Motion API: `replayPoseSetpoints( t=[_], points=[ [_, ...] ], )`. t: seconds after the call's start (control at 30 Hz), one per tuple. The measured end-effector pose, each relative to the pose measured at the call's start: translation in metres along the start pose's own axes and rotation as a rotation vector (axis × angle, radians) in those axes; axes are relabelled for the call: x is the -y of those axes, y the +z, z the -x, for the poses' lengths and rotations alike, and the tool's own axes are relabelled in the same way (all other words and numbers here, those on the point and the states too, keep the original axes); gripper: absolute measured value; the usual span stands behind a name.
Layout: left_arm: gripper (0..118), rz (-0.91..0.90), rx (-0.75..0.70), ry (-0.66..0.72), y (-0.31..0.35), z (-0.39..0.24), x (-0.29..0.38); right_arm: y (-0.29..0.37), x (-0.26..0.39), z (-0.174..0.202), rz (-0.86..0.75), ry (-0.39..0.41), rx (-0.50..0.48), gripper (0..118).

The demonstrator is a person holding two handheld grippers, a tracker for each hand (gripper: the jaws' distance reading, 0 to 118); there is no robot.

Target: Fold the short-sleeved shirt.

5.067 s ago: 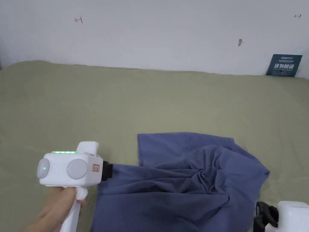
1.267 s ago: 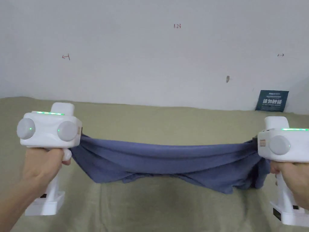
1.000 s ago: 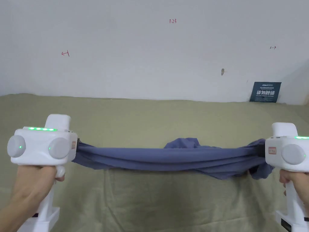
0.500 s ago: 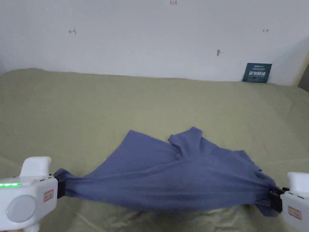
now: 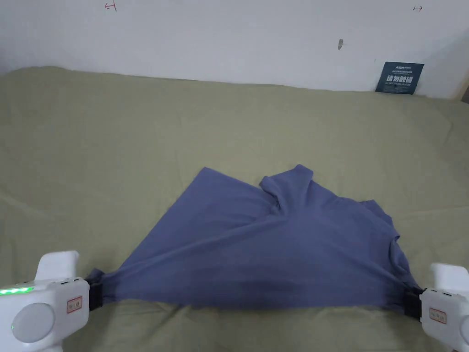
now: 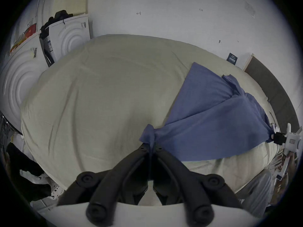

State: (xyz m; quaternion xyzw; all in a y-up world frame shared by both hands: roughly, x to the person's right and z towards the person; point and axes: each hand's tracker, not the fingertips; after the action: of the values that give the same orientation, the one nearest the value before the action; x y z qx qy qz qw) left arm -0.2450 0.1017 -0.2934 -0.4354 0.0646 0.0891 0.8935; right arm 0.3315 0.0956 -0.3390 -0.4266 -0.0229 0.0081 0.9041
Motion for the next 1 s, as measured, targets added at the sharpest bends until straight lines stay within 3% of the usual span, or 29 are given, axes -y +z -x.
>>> replayPoseSetpoints(
  t=[0.03,0.07,0.1,0.13,0.23,0.27,0.3,0.4,0.43,0.6,0.83,0.87,0.9,0.93,0.97,1.0],
  points=[
    [31,-0.011,0.01,0.005,0.002,0.0,0.002,0.004,0.001,0.003,-0.015,0.014,0.027,69],
    [72,-0.019,0.001,0.004,0.003,0.0,0.003,0.01,0.001,0.007,-0.032,0.034,0.06,109],
    [112,-0.022,-0.002,0.006,0.004,0.002,0.004,0.015,0.003,0.012,-0.039,0.042,0.061,116],
    [116,-0.015,-0.003,0.017,0.004,0.004,0.005,0.033,0.009,0.017,-0.098,0.049,0.041,109],
    [109,-0.046,0.004,0.032,0.019,0.008,0.015,0.061,0.012,0.047,-0.134,0.136,0.044,110],
    [105,-0.049,0.001,0.029,0.022,0.008,0.02,0.057,0.015,0.055,-0.174,0.137,0.037,102],
    [96,-0.05,-0.003,0.028,0.032,-0.001,0.018,0.063,0.02,0.064,-0.188,0.125,0.019,83],
    [67,-0.043,0.016,-0.02,0.047,-0.012,0.027,0.076,0.033,0.092,-0.224,0.007,-0.077,50],
    [4,-0.003,0.037,-0.044,0.04,-0.008,0.031,0.076,0.038,0.101,-0.233,-0.023,-0.089,0],
    [0,0.008,0.052,-0.016,0.044,0.001,0.04,0.073,0.05,0.134,-0.253,0.068,-0.111,1],
    [1,0.008,0.039,0.027,0.027,0.024,0.006,0.066,0.045,0.148,-0.233,0.097,-0.155,1],
    [10,0.017,0.043,0.035,0.02,0.027,-0.003,0.065,0.044,0.149,-0.229,0.098,-0.158,1],
    [36,0.042,0.059,0.043,0.013,0.028,-0.008,0.064,0.044,0.149,-0.223,0.1,-0.156,1],
    [91,0.056,0.066,0.023,0.005,0.028,-0.014,0.063,0.042,0.15,-0.219,0.104,-0.153,1],
    [118,0.067,0.054,0.016,-0.007,0.027,-0.019,0.062,0.042,0.15,-0.215,0.107,-0.153,1],
    [118,0.101,0.036,-0.014,-0.018,0.025,-0.022,0.061,0.042,0.15,-0.209,0.109,-0.152,1]
  ],
)
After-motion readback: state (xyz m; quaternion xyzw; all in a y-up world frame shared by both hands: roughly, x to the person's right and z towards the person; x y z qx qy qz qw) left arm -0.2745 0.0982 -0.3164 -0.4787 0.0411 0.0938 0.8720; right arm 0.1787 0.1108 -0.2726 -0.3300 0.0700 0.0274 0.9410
